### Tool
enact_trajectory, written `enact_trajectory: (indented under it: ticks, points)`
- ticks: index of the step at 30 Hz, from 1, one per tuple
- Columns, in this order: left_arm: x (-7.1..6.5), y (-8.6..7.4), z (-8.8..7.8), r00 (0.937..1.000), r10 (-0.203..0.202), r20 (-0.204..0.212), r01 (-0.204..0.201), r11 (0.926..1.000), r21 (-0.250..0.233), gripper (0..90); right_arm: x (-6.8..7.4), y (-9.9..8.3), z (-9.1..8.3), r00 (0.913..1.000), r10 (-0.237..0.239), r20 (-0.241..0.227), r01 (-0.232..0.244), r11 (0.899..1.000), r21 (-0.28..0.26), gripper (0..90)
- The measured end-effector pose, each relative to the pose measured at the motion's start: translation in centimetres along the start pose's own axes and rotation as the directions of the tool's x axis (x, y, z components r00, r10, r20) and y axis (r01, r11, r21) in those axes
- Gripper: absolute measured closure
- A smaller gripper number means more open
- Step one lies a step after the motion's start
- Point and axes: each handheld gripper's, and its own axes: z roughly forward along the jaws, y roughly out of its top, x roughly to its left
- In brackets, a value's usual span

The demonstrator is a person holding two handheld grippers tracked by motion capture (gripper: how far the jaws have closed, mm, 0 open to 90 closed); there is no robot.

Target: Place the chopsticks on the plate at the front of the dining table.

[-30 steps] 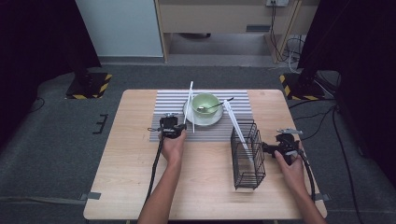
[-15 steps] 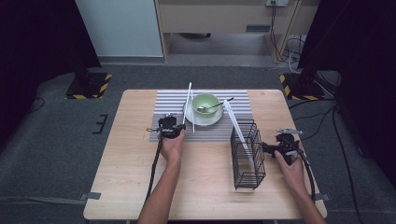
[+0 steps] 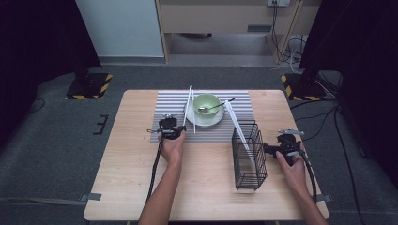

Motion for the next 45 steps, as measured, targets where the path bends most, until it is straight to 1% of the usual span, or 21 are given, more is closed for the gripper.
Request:
enact_trajectory:
  ticks: [3,16,25,40,45]
  points:
    - [0.1,0.0,0.1,1.0,-0.005,-0.001,0.005,1.0,0.003,85.7,0.0,0.0,0.0,1.0,0.0,0.0,0.0,1.0,0.0,1.3]
    - [0.2,0.0,0.1,0.9998,-0.007,-0.016,0.007,0.9999,0.01,85.4,0.0,0.0,0.0,1.0,-0.001,-0.001,0.001,1.0,0.002,1.1]
    - [0.2,0.1,0.0,0.9996,-0.012,-0.027,0.012,0.9999,-0.001,85.4,0.0,0.0,0.0,1.0,-0.001,-0.001,0.001,1.0,0.002,1.1]
    - [-0.2,-0.2,0.7,0.9998,-0.015,-0.013,0.015,0.9999,-0.002,84.7,0.0,0.0,0.0,1.0,0.0,0.0,0.0,1.0,0.002,1.0]
    - [-0.4,-0.4,1.1,0.9999,0.001,-0.013,-0.001,1.0,0.002,83.2,0.0,0.0,0.0,1.0,-0.001,0.0,0.001,1.0,0.002,1.0]
